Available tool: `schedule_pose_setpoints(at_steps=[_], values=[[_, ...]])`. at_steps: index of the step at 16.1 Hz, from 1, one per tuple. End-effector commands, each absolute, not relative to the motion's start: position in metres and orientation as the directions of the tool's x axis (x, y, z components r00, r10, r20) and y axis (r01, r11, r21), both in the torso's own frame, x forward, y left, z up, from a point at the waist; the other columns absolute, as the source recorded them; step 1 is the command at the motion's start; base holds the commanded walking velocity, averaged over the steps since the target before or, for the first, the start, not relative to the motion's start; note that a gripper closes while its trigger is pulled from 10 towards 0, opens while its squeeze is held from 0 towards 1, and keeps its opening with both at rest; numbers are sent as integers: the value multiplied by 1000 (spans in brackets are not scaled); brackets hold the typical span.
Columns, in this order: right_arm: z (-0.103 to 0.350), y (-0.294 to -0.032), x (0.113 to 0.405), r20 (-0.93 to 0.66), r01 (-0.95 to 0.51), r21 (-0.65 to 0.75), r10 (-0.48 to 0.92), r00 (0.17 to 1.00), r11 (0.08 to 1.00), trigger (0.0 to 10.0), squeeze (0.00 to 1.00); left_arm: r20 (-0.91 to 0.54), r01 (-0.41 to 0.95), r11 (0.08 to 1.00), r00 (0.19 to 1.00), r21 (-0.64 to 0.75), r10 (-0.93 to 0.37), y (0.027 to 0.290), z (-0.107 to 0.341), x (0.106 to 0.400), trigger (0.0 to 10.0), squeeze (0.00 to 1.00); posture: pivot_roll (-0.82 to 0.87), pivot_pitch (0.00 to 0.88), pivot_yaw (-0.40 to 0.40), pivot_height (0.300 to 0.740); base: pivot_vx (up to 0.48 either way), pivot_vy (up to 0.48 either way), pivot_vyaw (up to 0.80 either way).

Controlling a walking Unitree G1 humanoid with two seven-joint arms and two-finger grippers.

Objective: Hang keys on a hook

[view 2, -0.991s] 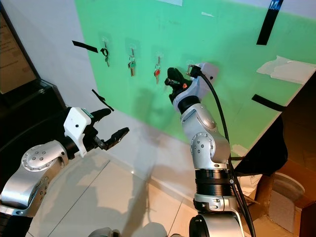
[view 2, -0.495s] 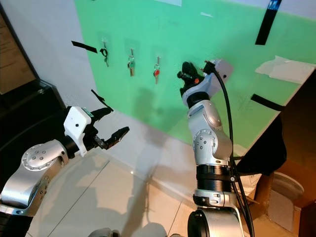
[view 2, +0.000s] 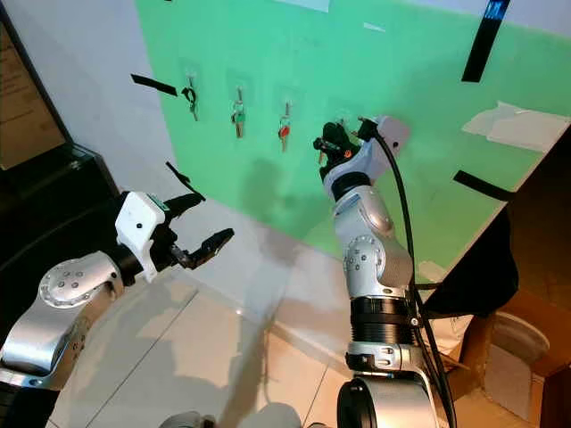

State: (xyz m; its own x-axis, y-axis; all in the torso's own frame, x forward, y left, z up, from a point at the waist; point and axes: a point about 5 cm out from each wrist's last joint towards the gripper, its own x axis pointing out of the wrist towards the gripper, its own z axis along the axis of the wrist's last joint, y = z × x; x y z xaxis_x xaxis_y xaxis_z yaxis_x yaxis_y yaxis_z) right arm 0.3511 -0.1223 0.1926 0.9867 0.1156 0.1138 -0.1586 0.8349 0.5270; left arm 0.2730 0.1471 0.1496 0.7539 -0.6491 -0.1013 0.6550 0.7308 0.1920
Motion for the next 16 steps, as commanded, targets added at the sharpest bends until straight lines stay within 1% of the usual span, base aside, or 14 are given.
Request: schedule_pose_setpoints(at_steps=[1, 3, 9, 11, 14, 16], values=[[191, -131, 354, 93, -100, 532, 59, 994, 841, 10000, 0, -103, 659, 722, 750, 213, -654, 147, 152, 275, 10000, 0, 80, 0, -29, 740, 0, 0, 0], [190, -136, 355, 88, -71, 552, 27, 996, 831, 10000, 0, -102, 655, 725, 753, 214, -651, 148, 153, 275, 10000, 0, 84, 0, -31, 740, 0, 0, 0], [188, -137, 355, 81, -64, 564, 22, 997, 823, 10000, 0, -101, 653, 726, 754, 215, -649, 148, 153, 275, 10000, 0, 86, 0, -32, 740, 0, 0, 0], [180, -144, 353, 46, -21, 659, -12, 999, 752, 10000, 0, -101, 652, 727, 756, 215, -647, 148, 153, 275, 10000, 0, 86, 0, -30, 740, 0, 0, 0], [171, -140, 352, -10, -13, 747, 31, 999, 664, 10000, 0, -101, 655, 724, 753, 214, -651, 147, 153, 275, 10000, 0, 82, 0, -27, 740, 0, 0, 0], [163, -140, 352, -59, 28, 747, 25, 998, 664, 10000, 0, -101, 656, 724, 752, 214, -651, 147, 153, 275, 10000, 0, 81, 0, -26, 740, 0, 0, 0]])
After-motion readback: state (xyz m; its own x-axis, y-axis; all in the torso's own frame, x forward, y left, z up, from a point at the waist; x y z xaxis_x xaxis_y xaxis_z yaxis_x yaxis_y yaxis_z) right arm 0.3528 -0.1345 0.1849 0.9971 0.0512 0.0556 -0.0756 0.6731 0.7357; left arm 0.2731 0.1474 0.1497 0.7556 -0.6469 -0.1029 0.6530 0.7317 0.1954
